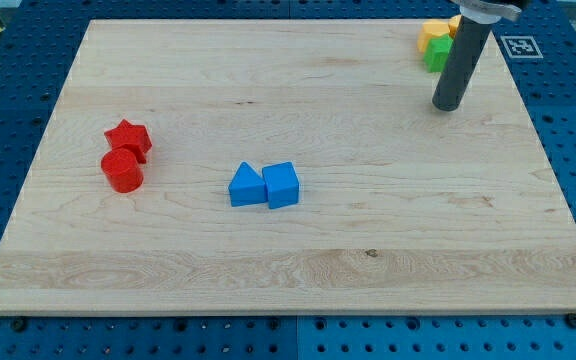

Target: Move the yellow heart into the yellow hexagon

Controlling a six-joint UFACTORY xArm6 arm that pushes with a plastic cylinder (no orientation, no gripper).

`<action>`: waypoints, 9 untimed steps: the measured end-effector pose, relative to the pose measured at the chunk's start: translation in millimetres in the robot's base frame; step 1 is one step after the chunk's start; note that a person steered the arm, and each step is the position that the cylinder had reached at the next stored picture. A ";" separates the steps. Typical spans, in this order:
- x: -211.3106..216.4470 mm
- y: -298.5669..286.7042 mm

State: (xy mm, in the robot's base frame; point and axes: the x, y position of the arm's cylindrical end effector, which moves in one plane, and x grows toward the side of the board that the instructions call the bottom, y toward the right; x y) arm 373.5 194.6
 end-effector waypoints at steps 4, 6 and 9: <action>61.3 0.0; 87.6 12.4; 126.5 25.9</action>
State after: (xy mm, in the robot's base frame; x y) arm 500.0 220.5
